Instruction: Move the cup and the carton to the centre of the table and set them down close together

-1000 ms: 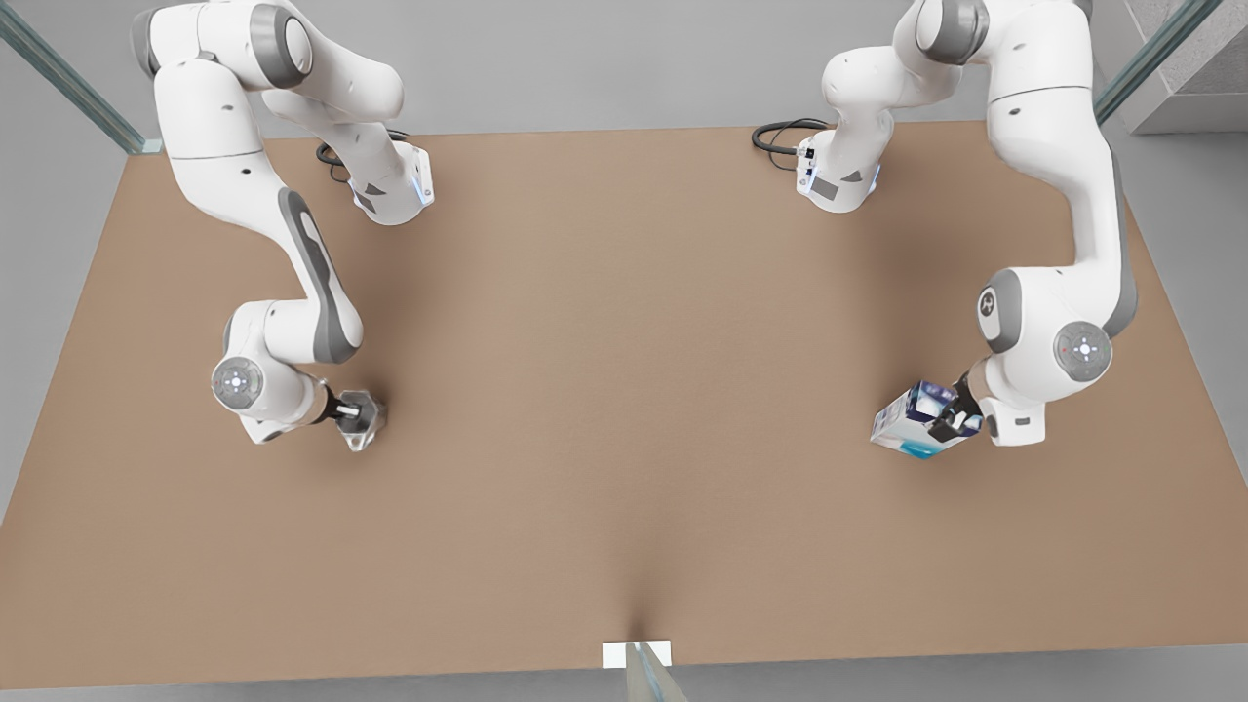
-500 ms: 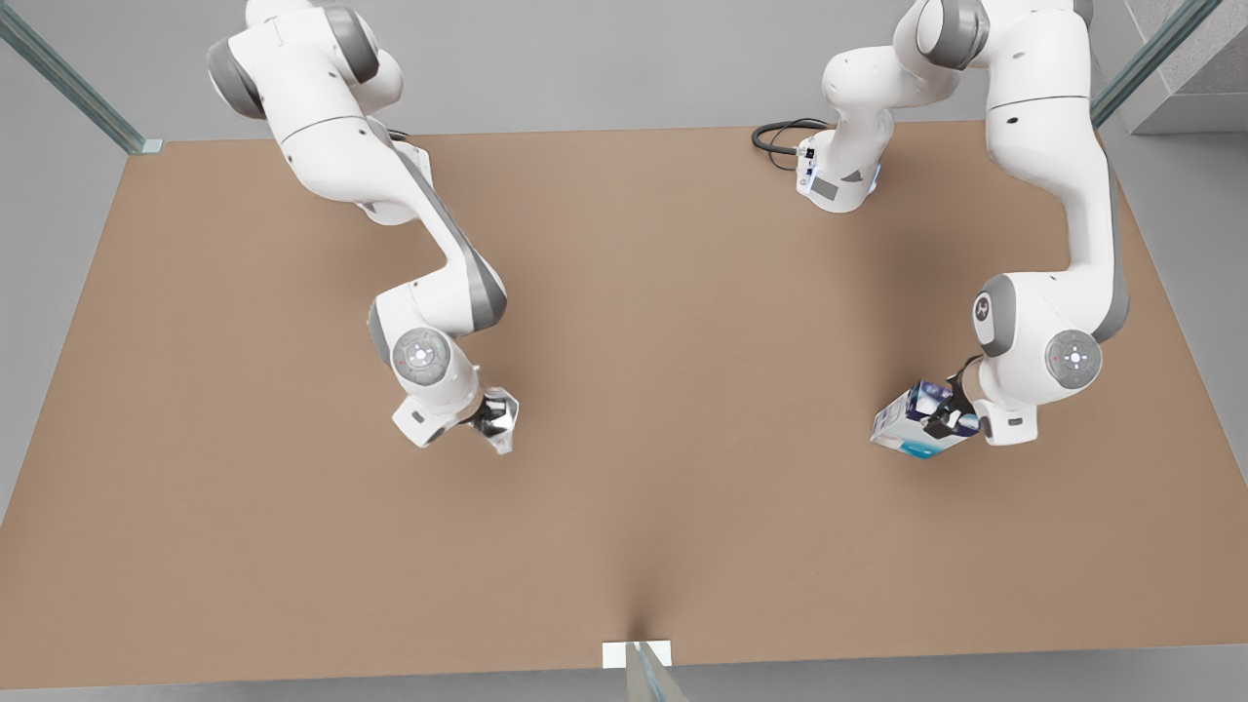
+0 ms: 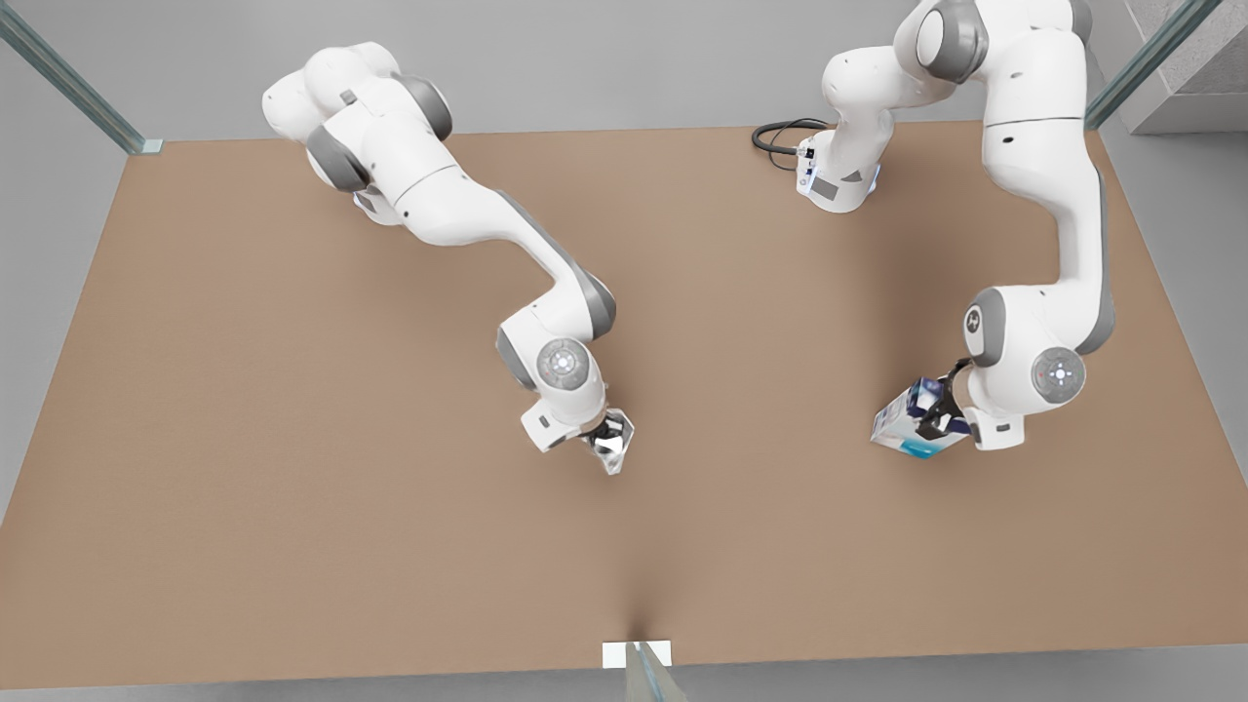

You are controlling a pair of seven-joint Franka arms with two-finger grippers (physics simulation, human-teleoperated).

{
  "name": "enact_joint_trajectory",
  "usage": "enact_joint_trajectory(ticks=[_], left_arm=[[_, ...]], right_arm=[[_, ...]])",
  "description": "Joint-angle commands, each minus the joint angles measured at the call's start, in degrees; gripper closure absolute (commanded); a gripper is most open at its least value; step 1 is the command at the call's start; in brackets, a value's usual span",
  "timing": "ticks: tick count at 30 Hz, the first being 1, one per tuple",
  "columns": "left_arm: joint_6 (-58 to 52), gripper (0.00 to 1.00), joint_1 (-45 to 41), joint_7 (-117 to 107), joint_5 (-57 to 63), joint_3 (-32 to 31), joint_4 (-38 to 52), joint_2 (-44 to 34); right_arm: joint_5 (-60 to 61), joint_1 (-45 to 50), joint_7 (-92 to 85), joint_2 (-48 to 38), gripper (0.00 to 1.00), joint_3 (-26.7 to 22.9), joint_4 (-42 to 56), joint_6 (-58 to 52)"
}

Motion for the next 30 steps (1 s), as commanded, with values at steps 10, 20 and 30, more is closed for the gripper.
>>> enact_joint_trajectory(ticks=[10, 20, 30], left_arm=[[0.7, 0.0, -0.2, 0.0, 0.2, 1.3, 0.2, 0.8], [0.4, 0.37, -0.5, 0.2, 0.3, 1.3, 0.6, 0.6], [-2.3, 0.38, -2.2, -2.2, 0.0, 1.3, 1.4, -2.9]], right_arm=[[3.4, 3.4, 3.6, 6.7, 0.79, 0.4, 5.4, 5.8], [3.3, 3.2, 3.6, 8.0, 0.44, 0.4, 5.3, 7.7], [2.7, 3.4, 1.9, 8.4, 0.0, 0.3, 5.2, 8.6]])
